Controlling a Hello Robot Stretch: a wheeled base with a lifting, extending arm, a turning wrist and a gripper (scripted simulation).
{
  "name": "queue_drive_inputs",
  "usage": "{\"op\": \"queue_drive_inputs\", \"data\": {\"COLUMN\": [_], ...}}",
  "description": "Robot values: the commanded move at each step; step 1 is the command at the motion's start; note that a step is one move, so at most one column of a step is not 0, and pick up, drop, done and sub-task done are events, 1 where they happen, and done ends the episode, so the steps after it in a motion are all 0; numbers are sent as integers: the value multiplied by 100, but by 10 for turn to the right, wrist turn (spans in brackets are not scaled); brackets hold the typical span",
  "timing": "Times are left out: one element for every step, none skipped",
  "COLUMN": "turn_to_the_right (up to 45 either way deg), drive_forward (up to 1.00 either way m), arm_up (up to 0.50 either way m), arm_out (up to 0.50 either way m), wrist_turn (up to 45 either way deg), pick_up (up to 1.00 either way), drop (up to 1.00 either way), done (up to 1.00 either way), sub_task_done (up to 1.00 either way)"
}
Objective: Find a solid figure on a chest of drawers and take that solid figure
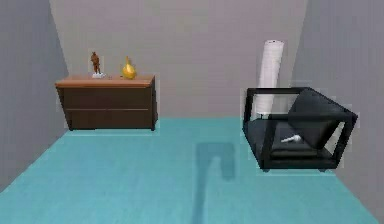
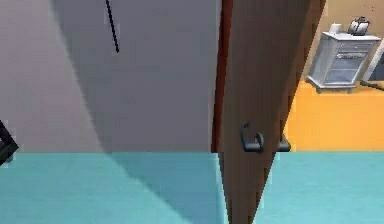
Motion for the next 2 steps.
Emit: {"op": "queue_drive_inputs", "data": {"turn_to_the_right": [0,0], "drive_forward": [100,90], "arm_up": [0,0], "arm_out": [0,0], "wrist_turn": [0,0], "pick_up": [0,0], "drop": [0,0], "done": [0,0], "sub_task_done": [0,0]}}
